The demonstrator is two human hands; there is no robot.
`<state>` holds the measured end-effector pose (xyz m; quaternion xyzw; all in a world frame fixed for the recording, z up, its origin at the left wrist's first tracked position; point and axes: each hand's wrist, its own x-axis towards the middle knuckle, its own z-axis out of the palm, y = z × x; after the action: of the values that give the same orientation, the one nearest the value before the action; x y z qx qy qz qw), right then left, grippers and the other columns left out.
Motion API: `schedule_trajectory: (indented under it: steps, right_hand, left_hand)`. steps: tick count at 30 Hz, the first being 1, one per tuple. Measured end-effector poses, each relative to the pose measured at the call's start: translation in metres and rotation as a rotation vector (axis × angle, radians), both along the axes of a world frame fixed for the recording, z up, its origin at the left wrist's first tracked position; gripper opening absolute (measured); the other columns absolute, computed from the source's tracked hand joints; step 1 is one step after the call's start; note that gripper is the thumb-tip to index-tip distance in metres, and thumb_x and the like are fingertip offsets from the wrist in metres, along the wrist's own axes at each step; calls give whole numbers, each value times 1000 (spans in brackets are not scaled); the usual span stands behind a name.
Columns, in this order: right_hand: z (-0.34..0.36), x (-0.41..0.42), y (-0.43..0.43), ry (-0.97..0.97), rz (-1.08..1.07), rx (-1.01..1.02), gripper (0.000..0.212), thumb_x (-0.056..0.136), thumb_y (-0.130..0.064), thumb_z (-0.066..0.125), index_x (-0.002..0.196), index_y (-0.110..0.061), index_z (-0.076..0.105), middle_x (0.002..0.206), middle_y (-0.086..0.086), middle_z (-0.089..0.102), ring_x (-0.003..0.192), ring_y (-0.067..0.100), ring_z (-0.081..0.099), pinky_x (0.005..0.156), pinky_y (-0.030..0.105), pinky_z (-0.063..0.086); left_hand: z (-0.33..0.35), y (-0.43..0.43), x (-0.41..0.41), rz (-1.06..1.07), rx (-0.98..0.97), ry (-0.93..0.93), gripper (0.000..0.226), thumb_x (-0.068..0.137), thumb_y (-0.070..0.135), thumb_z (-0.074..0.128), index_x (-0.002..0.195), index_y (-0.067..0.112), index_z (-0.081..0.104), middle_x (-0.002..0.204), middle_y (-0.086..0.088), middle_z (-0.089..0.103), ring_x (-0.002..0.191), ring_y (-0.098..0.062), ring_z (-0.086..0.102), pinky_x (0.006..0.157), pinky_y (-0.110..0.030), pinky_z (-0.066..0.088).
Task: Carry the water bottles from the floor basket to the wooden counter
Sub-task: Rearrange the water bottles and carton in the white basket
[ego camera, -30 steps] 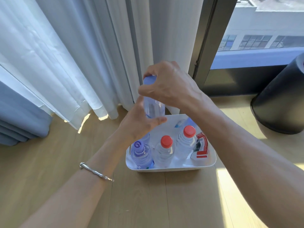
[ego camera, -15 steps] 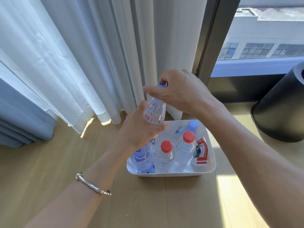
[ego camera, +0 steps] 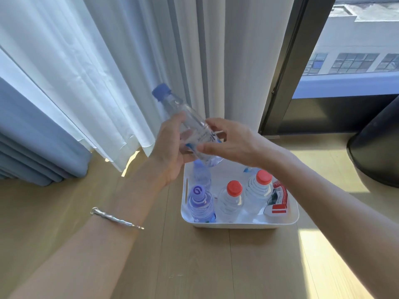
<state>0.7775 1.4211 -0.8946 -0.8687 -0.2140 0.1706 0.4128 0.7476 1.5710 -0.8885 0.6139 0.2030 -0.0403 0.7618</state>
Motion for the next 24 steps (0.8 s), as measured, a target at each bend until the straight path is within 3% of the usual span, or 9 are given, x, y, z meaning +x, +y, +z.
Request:
schedule_trajectory:
  steps: [3, 6, 9, 12, 17, 24]
  right_hand:
    - [-5, 0, -1, 22, -12, 91, 45, 75, -48, 75, 113, -39, 54, 97, -18, 67, 91, 0, 64, 83, 27, 54]
    - [-8, -1, -2, -2, -36, 137, 42, 76, -56, 70, 110, -37, 55, 93, -14, 67, 85, 3, 65, 74, 24, 53]
    - [-10, -5, -3, -6, -54, 151, 52, 74, -61, 67, 116, -35, 55, 96, -13, 67, 88, 3, 64, 74, 23, 51]
    - [-13, -5, -1, -19, -118, 177, 69, 74, -60, 69, 131, -29, 47, 112, -13, 63, 98, 3, 62, 84, 26, 53]
    - [-14, -11, 3, -90, -253, 254, 43, 77, -49, 72, 104, -25, 50, 95, -15, 59, 86, -3, 58, 69, 14, 48]
    - [-21, -10, 5, -109, -222, 358, 20, 87, -40, 65, 89, -28, 49, 96, -5, 67, 93, 17, 64, 82, 38, 55]
  left_hand:
    - [-1, 1, -2, -59, 100, -45, 34, 92, 32, 57, 123, 17, 54, 94, -5, 64, 70, -20, 69, 67, -41, 59]
    - [-5, -3, -4, -106, 125, -55, 38, 88, 42, 62, 118, 19, 58, 91, -2, 70, 86, -24, 70, 86, -56, 54]
    - [-5, -9, -5, -102, 62, -72, 56, 80, 44, 69, 123, 11, 53, 101, -8, 72, 95, -33, 70, 83, -62, 52]
    - [-6, -15, -5, -44, 98, -64, 72, 70, 53, 68, 124, 8, 53, 107, -12, 71, 92, -32, 72, 76, -60, 56]
    - [-6, -19, -5, 136, 106, -51, 71, 76, 50, 73, 129, 15, 43, 113, -10, 66, 95, -29, 70, 73, -55, 58]
    - [-5, -25, -5, 226, 50, -45, 60, 82, 42, 71, 126, 19, 37, 112, -8, 65, 83, -22, 72, 69, -48, 60]
